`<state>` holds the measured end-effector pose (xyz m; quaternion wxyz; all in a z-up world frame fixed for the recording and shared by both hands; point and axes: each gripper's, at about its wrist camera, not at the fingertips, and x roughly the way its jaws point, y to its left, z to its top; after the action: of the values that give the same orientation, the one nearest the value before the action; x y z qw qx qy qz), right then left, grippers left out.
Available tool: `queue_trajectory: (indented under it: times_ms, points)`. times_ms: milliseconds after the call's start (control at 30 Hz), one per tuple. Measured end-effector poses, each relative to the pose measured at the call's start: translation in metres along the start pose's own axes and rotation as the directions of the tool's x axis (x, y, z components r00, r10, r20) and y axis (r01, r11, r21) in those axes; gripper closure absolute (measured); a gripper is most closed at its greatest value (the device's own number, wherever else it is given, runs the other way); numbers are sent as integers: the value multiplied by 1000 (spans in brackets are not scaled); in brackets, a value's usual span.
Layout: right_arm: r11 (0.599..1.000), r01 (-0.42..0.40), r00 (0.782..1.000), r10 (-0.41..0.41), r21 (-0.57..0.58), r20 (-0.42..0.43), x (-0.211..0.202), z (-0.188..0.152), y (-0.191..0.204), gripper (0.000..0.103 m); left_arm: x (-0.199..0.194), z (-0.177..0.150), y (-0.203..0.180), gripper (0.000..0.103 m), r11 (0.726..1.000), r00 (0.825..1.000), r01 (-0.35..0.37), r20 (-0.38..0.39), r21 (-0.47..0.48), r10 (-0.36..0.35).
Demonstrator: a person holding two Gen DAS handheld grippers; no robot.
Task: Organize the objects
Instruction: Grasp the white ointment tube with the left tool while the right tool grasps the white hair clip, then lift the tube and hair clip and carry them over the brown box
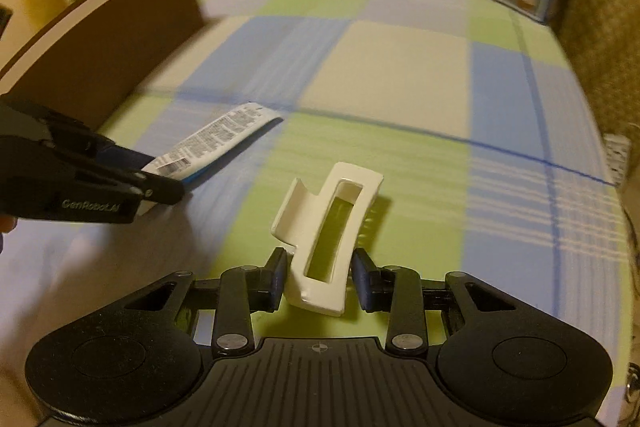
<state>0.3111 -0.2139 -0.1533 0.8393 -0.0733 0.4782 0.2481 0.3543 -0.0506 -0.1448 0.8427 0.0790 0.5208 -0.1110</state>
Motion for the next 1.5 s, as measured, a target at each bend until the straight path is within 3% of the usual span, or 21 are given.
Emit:
queue_trajectory:
  times_ms: [233, 400, 533, 633, 967, 1100, 1200, 1500]
  points:
    - [991, -78, 996, 74, -108, -46, -7, -24, 33, 71, -28, -45, 13, 76, 995, 999, 13, -42, -100, -17]
    - [993, -59, 998, 54, -104, -44, -10, -30, 39, 70, -34, -57, 14, 76, 989, 998, 33, -45, -143, -40]
    - [997, -19, 999, 17, -72, -34, -9, -30, 39, 53, -31, -54, 9, 69, 993, 999, 23, -25, -115, -26]
    - [999, 1, 1000, -2, -52, -14, -9, -27, 40, 51, -25, -48, 5, 63, 996, 1000, 13, -12, -93, -14]
    - [998, 36, 999, -34, -44, 29, -7, -23, 50, 52, -18, -41, -1, 62, 999, 1000, -12, 5, -50, 12]
    - [998, 42, 999, -41, -48, 23, -5, -24, 55, 65, -18, -41, -1, 63, 999, 1000, -14, 8, -50, 14]
    - [998, 45, 999, -44, -48, 23, -5, -25, 56, 66, -19, -42, -1, 67, 999, 1000, -11, 14, -54, 11]
    - [998, 40, 999, -39, -49, 18, -8, -28, 59, 66, -24, -52, -3, 68, 998, 1000, -16, 26, -59, 18]
